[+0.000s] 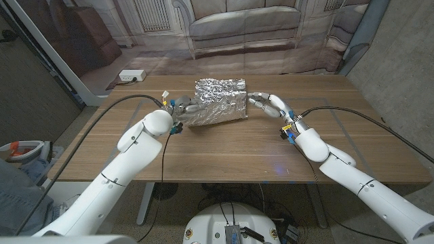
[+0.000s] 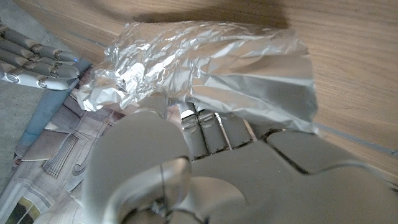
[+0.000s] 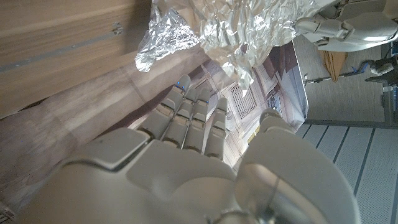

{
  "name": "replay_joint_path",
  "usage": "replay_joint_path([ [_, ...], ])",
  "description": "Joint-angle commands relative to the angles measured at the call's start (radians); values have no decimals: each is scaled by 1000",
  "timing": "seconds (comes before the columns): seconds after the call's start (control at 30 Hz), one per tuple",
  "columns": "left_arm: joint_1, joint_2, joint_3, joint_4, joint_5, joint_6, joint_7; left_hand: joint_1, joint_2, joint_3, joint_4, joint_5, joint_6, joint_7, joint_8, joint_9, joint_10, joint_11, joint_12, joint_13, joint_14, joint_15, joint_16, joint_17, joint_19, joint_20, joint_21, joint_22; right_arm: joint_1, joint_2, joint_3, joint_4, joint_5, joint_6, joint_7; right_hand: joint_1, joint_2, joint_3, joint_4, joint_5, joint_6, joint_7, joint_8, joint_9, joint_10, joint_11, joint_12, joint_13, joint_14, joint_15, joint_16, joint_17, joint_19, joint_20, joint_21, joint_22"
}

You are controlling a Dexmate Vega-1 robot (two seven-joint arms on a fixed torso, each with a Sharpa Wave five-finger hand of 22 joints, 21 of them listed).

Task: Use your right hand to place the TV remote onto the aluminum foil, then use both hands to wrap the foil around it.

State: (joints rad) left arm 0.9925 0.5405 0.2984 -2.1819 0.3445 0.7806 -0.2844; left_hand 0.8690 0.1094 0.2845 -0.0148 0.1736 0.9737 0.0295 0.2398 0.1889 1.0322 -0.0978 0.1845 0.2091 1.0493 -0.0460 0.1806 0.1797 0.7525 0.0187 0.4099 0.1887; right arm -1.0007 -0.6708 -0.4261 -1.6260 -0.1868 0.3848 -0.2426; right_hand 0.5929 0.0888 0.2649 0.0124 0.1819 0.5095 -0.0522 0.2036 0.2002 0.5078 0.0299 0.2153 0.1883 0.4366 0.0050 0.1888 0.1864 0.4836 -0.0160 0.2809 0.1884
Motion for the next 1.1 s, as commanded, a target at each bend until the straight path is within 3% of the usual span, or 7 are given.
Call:
replay_joint_path([
  [0.03, -172, 58, 25, 28, -5, 48, -214, -8, 1, 1, 10, 1, -9, 1, -6, 3, -11, 0, -2, 2, -8, 1, -1, 5, -7, 6, -8, 4, -60, -6, 34, -29, -1, -5, -41, -10, 0, -3, 4, 8, 10, 2, 4, 0, 11, 2, 10, 3, 9, -4, 4, -1, 6, 1, 1, 2],
  [0.33, -209, 27, 18, 81, 32, 31, -161, -8, 9, 7, 11, 2, -12, 1, -9, 4, -11, 1, 4, 4, -17, 6, 1, 5, -20, 12, -12, 4, -89, -3, 48, -46, -6, -11, -55, -13, 1, -3, 3, 8, 14, 3, 4, 0, 13, 2, 11, 3, 11, -3, 3, -1, 7, 2, 1, 3],
  [0.47, -257, 22, 45, 141, 60, 28, -149, 68, 26, 61, -41, 10, 6, -17, -6, 7, 4, -28, 17, 9, -6, -21, 12, 0, -27, -1, -13, 4, -99, -2, 51, -60, -9, -24, -54, -13, 1, -3, 3, 9, 15, 3, 4, 0, 13, 0, 11, 3, 12, -5, 3, -1, 8, 2, 1, 3],
  [0.7, -309, -3, 71, 232, 59, -16, -136, 105, 39, 93, -67, 11, 31, -21, 4, 9, 23, -36, 27, 17, 7, -31, 17, 0, -21, -9, -8, 6, -129, 0, 65, -90, -17, -53, -64, -15, 1, -2, 2, 9, 17, 5, 5, 0, 18, 1, 12, 3, 15, -4, 4, -1, 12, 1, 1, 3],
  [0.83, -341, -25, 78, 289, 43, -37, -137, 76, 17, 81, -55, 4, 47, -17, 8, 8, 37, -25, 30, 20, 22, -24, 21, 2, -5, -13, 1, 7, -147, 2, 74, -106, -26, -66, -75, -16, 2, -2, 1, 9, 19, 5, 5, 0, 21, 2, 13, 3, 16, -5, 3, -2, 13, 1, 1, 3],
  [1.1, -421, -66, 139, 404, 70, -86, -92, 44, 14, 73, -36, 2, 48, -11, 5, 7, 38, -18, 28, 21, 41, -17, 27, 5, 4, -4, 8, 8, -173, 10, 85, -129, -39, -90, -90, -17, 2, -2, 0, 10, 22, 6, 5, 0, 23, 0, 14, 3, 18, -4, 3, -2, 16, 1, 2, 3],
])
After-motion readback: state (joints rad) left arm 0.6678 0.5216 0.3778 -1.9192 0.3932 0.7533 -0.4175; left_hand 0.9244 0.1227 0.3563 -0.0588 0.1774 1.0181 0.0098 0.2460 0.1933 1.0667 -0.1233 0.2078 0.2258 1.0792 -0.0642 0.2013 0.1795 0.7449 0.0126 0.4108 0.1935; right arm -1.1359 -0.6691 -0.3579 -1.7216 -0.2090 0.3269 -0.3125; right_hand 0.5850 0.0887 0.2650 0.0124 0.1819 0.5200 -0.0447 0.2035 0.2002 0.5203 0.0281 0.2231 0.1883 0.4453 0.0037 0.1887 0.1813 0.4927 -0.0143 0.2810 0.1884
